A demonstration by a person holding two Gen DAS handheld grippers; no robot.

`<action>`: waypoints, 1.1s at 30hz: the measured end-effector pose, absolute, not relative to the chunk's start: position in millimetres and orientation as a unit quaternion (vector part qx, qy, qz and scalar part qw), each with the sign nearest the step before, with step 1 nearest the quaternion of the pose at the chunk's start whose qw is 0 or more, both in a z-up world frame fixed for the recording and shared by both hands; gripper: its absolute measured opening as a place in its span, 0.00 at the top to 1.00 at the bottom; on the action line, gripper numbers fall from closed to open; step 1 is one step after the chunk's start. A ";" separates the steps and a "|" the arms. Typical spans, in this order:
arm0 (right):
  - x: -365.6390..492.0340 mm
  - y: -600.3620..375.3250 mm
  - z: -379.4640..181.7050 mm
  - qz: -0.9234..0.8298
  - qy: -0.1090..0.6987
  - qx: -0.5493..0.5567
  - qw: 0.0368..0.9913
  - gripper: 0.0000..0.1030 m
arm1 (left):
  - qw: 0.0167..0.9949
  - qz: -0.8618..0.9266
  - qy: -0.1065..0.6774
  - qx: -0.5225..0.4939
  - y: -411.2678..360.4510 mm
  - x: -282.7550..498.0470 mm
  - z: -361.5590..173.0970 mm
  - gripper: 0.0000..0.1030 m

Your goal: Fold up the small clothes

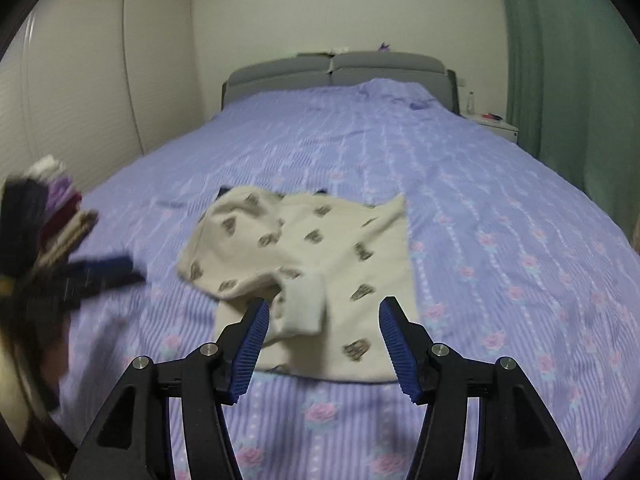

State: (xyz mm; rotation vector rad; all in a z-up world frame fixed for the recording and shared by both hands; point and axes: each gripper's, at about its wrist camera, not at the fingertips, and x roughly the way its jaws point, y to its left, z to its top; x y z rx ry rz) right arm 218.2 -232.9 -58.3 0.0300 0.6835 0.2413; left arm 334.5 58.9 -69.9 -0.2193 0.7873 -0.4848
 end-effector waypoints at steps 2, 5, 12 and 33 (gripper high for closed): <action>216.7 -227.7 -62.1 0.116 0.340 0.010 0.933 0.43 | 0.879 -0.249 0.388 -0.120 65.4 359.4 -72.6 0.18; 218.7 -222.3 -67.8 0.112 0.351 0.010 0.930 0.43 | 0.861 -0.277 0.411 -0.113 55.9 387.7 -80.4 0.18; 232.6 -217.2 -76.5 0.116 0.370 0.012 0.922 0.43 | 0.811 -0.313 0.472 -0.143 38.0 423.1 -116.4 0.26; 256.4 -234.4 -87.2 0.131 0.386 0.096 0.908 0.84 | 0.760 -0.348 0.511 -0.199 11.9 434.0 -58.5 0.92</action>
